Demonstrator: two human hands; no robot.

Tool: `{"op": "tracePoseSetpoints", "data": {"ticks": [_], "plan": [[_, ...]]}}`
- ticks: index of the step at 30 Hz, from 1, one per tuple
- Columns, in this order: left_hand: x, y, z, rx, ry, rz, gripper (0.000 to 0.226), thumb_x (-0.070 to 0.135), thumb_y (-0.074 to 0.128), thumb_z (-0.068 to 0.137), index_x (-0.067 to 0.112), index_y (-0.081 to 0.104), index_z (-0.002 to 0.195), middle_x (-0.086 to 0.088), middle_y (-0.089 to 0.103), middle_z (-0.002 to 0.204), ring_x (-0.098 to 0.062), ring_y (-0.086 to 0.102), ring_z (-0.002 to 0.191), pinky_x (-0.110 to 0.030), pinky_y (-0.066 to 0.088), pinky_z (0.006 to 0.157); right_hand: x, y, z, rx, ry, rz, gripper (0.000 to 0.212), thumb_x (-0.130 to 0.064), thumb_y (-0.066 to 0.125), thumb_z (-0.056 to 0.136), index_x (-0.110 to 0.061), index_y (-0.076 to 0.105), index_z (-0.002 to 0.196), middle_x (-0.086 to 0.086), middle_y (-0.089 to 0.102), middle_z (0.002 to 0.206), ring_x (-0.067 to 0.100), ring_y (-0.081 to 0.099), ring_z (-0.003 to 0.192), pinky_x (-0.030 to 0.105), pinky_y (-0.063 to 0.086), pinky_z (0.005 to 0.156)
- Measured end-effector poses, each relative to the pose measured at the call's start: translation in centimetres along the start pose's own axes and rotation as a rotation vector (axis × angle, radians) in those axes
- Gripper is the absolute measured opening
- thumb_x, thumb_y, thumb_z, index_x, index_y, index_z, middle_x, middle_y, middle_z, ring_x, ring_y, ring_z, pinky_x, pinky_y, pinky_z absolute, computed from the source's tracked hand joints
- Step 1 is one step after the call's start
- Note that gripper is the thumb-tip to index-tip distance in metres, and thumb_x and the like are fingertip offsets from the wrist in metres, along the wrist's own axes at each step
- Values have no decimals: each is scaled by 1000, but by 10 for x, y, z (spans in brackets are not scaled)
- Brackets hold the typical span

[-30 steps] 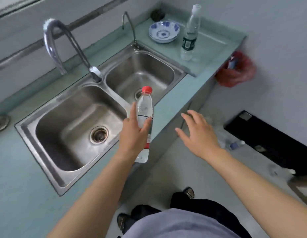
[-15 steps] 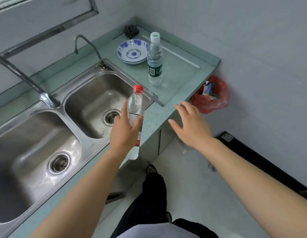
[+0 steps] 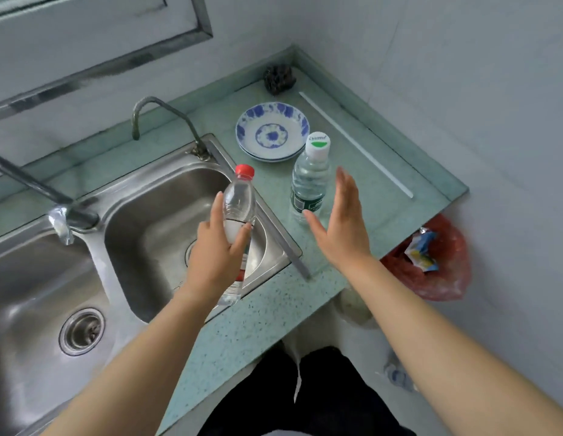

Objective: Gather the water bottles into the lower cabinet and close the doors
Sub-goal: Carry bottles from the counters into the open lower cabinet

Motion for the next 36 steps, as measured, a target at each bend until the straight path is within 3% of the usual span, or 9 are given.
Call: {"op": "tracePoseSetpoints", "data": {"ticks": [3,7,10,14,18,20,23,31,36], "plan": [[2,5,12,22,-24,-3,70,47,49,90,35,9,146,-16,47,129,-29,50,110,-32,38,79,5,10,19,-23,-49,99,89,-33,63,86,-11,1,146,18,12,154,29,16,142,33,21,111],[6,11,21,81,-96,12,71,46,50,89,34,10,147,-14,49,126,-27,50,109,-32,37,81,9,18,45,-62,-112,351,84,-25,67,83,-32,4,139,9,26,149,23,36,134,36,42,103],[13,13,24,129,-162,27,72,47,50,89,35,9,146,-13,50,123,-27,50,110,-33,40,82,5,21,67,-146,-214,436,80,-25,63,86,-32,5,140,3,24,145,16,34,133,29,39,103],[23,19,24,190,-235,19,72,47,50,88,37,9,146,-15,52,121,-28,47,113,-37,39,86,3,23,91,-290,-307,393,83,-33,61,86,-35,-1,143,14,29,139,21,36,129,29,34,102],[31,24,13,276,-271,-31,70,47,52,87,40,12,145,-13,56,117,-29,49,110,-39,43,85,14,18,90,-429,-399,236,87,-41,57,86,-52,-13,138,7,32,119,21,39,108,28,39,88],[32,29,5,308,-285,-35,71,49,51,87,39,12,145,-11,54,126,-28,49,115,-41,45,89,23,17,82,-518,-403,178,86,-43,54,88,-58,-17,134,6,30,119,22,37,110,29,41,85],[29,40,-12,339,-354,-30,71,48,51,88,37,12,145,-7,46,137,-24,44,123,-36,39,91,32,18,67,-602,-401,142,78,-47,50,88,-61,-14,132,4,31,116,22,40,108,30,43,83],[13,44,-94,447,-592,-26,69,51,50,88,45,7,143,-10,51,125,-25,49,111,-31,36,77,1,43,21,-818,-445,214,73,-45,51,89,-67,-5,129,3,34,107,19,45,98,33,39,97],[-13,37,-174,583,-792,-90,71,49,50,88,47,5,143,-11,48,113,-27,51,102,-32,38,77,-43,62,-34,-973,-589,141,70,-46,50,89,-62,0,135,3,35,105,20,45,95,31,38,87]]}}
Point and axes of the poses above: each hand's wrist, its own z-axis towards the middle knuckle, its own y-axis out of the palm, x = y × z, the point moved 3 cm from there along z, towards the middle knuckle
